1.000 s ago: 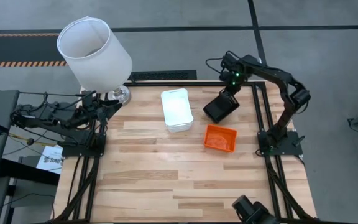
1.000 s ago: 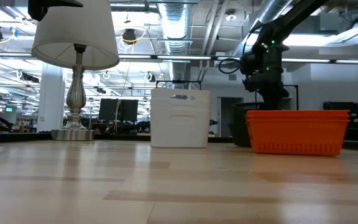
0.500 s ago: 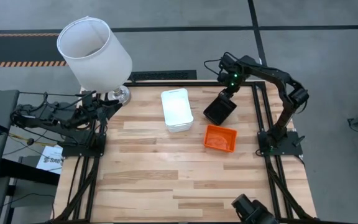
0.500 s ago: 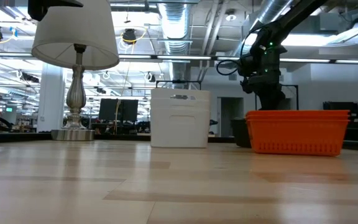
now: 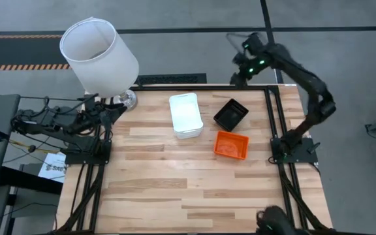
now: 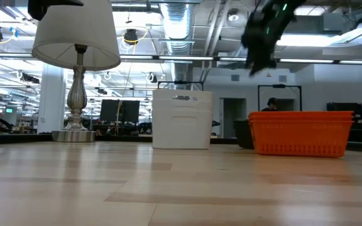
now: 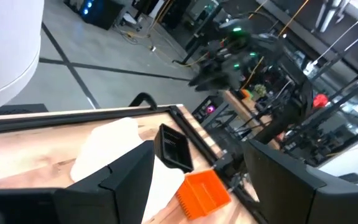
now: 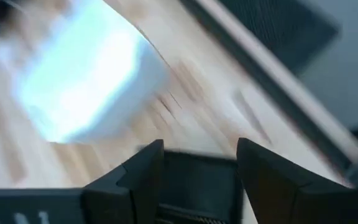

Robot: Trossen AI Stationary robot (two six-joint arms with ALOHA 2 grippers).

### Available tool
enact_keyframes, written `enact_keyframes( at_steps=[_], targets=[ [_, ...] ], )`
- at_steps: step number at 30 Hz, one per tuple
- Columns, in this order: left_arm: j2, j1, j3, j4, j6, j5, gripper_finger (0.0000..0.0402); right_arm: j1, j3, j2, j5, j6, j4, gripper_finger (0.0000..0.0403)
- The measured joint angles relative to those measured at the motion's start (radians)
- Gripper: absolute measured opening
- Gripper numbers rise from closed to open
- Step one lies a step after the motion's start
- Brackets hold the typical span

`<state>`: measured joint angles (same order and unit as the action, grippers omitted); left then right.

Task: Stack baskets by color
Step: Return to Home Position

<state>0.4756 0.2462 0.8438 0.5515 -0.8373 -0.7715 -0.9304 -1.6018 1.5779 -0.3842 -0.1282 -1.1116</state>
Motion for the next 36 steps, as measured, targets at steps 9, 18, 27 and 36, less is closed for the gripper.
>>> enact_keyframes(
  at_steps=[9,18,27,36],
  targets=[
    [-0.013,-0.001,0.001,-0.108,0.059,-0.067,0.0238,0.102,-0.112,-0.337,-0.097,0.101,0.106,0.0218],
    [-0.011,0.000,0.001,-0.071,0.021,-0.005,0.0238,0.366,-0.055,-0.643,-0.088,0.171,0.083,0.0218],
    [-0.037,0.001,0.001,-0.221,0.416,0.071,0.0238,0.554,0.496,-0.825,-0.079,0.282,0.746,0.0219],
    [-0.213,0.000,-0.214,-0.222,0.406,0.127,0.0238,0.663,0.946,-0.973,0.008,0.421,1.221,0.0219]
  ],
)
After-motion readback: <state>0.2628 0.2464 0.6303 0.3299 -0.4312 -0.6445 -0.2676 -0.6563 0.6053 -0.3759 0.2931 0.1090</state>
